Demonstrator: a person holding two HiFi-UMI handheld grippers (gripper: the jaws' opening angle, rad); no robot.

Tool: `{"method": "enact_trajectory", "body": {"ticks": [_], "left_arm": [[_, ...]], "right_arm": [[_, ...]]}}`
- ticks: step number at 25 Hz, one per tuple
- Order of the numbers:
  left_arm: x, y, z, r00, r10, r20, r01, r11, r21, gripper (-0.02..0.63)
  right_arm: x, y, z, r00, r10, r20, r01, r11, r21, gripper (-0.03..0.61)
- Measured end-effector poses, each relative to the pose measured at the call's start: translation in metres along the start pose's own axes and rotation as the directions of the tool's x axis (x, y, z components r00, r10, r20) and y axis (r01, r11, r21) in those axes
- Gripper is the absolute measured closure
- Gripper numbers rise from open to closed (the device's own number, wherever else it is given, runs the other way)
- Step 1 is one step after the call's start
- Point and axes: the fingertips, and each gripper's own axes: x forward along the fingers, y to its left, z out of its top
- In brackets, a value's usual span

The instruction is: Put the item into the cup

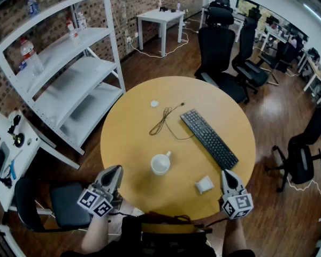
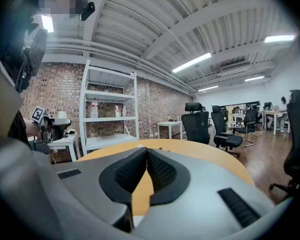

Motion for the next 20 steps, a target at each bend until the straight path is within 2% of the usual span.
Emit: {"method": "enact_trajectory", "body": {"ticks": [4, 6, 8, 9, 12, 14, 16, 18, 20], "left_arm": [[0.007, -0.011, -0.005, 1.0, -0.02, -0.004, 0.02, 1.0, -0.005, 0.618], [0.011, -0.013, -0.007, 1.0, -0.026, -0.011, 0.026, 1.0, -0.007, 0.618], [0.014, -0.015, -0.009, 0.999, -0.027, -0.021, 0.026, 0.999, -0.018, 0.618], [0.014, -0.016, -0.012, 0.999, -0.025, -0.027, 0.024, 0.999, -0.027, 0.618], [0.016, -0.02, -0.021, 0.999, -0.027, -0.047, 0.024, 0.998, -0.06, 0.618], [0.017, -0.024, -0.03, 0.997, -0.035, -0.069, 0.029, 0.996, -0.08, 0.618], [0.016, -0.027, -0.036, 0.995, -0.039, -0.092, 0.03, 0.995, -0.091, 0.618], [0.014, -0.029, -0.041, 0.993, -0.035, -0.109, 0.025, 0.995, -0.098, 0.618], [0.012, -0.03, -0.042, 0.992, -0.027, -0.121, 0.014, 0.995, -0.103, 0.618]], "right_arm": [[0.007, -0.01, -0.02, 0.996, 0.01, -0.09, -0.012, 1.0, -0.021, 0.551], [0.012, -0.011, -0.029, 0.99, 0.014, -0.138, -0.018, 0.999, -0.029, 0.488], [0.017, -0.009, -0.041, 0.98, 0.018, -0.2, -0.027, 0.999, -0.045, 0.472], [0.019, -0.008, -0.05, 0.971, 0.021, -0.24, -0.035, 0.998, -0.053, 0.424], [0.026, -0.01, -0.095, 0.922, 0.033, -0.386, -0.048, 0.998, -0.031, 0.352], [0.033, -0.012, -0.128, 0.877, 0.041, -0.479, -0.041, 0.999, 0.01, 0.238], [0.038, -0.011, -0.153, 0.834, 0.059, -0.549, -0.043, 0.998, 0.042, 0.163], [0.042, -0.007, -0.168, 0.803, 0.068, -0.592, -0.057, 0.998, 0.038, 0.161], [0.046, -0.006, -0.176, 0.787, 0.059, -0.614, -0.071, 0.997, 0.006, 0.161]]}}
